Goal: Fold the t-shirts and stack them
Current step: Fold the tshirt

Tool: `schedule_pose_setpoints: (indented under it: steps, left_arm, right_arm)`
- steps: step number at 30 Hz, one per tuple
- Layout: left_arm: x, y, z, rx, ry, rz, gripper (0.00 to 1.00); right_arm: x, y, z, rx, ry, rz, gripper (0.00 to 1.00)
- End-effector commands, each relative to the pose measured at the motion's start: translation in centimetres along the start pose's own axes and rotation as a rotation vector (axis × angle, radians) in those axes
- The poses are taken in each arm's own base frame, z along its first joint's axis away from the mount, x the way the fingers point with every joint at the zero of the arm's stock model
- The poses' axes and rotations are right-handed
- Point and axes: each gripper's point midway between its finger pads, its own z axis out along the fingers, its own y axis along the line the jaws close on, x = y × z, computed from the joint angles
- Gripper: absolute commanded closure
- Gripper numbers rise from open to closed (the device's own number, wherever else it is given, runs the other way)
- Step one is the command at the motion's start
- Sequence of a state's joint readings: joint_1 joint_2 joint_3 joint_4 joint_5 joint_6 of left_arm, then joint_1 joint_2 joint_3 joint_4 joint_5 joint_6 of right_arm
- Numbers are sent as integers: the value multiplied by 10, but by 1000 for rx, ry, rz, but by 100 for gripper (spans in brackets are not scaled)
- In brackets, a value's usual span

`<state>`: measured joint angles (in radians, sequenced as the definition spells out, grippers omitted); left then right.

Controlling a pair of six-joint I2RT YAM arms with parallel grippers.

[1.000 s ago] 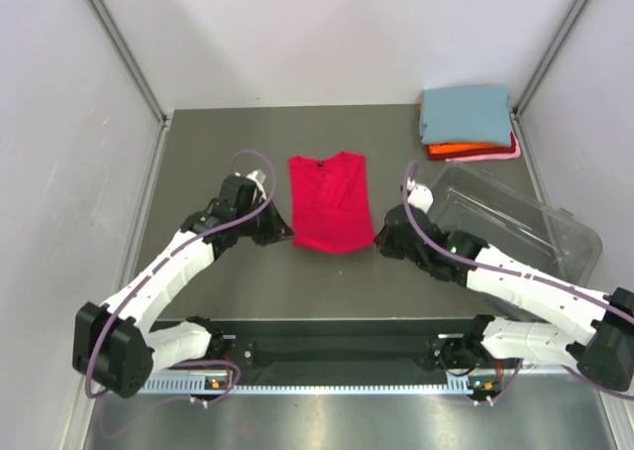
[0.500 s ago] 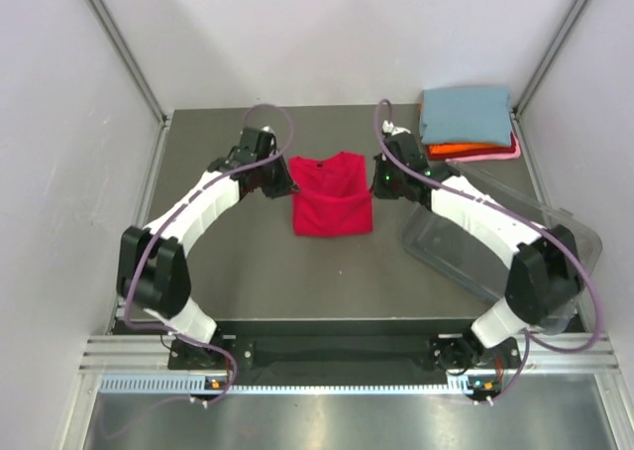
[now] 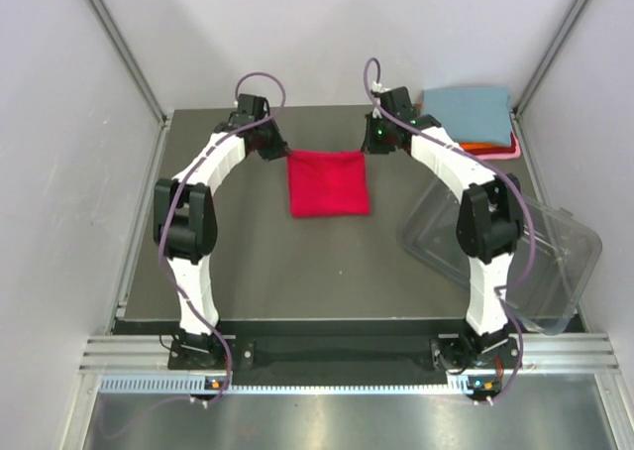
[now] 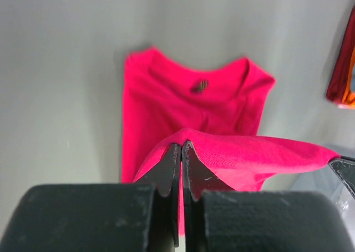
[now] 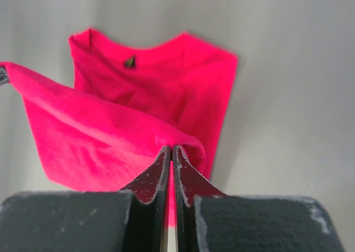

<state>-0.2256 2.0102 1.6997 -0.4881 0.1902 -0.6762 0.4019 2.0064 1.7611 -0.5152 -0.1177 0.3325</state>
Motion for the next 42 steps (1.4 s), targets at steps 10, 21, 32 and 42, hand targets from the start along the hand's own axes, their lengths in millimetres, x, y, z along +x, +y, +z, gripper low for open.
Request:
schedule_pose_setpoints:
  steps: [10, 21, 32, 42]
  left_arm:
    - [-64, -8, 67, 262, -99, -6, 100]
    - [-73, -3, 87, 348, -113, -40, 100]
    - [-86, 11, 99, 321, -169, -65, 100]
    - [-111, 25, 56, 137, -196, 104, 60]
  right_arm:
    - [-54, -29, 53, -40, -78, 16, 100]
    - [-57, -43, 84, -109, -110, 36, 97]
    - [-72, -55, 104, -122, -190, 87, 95]
    - [-66, -54, 59, -182, -109, 73, 56]
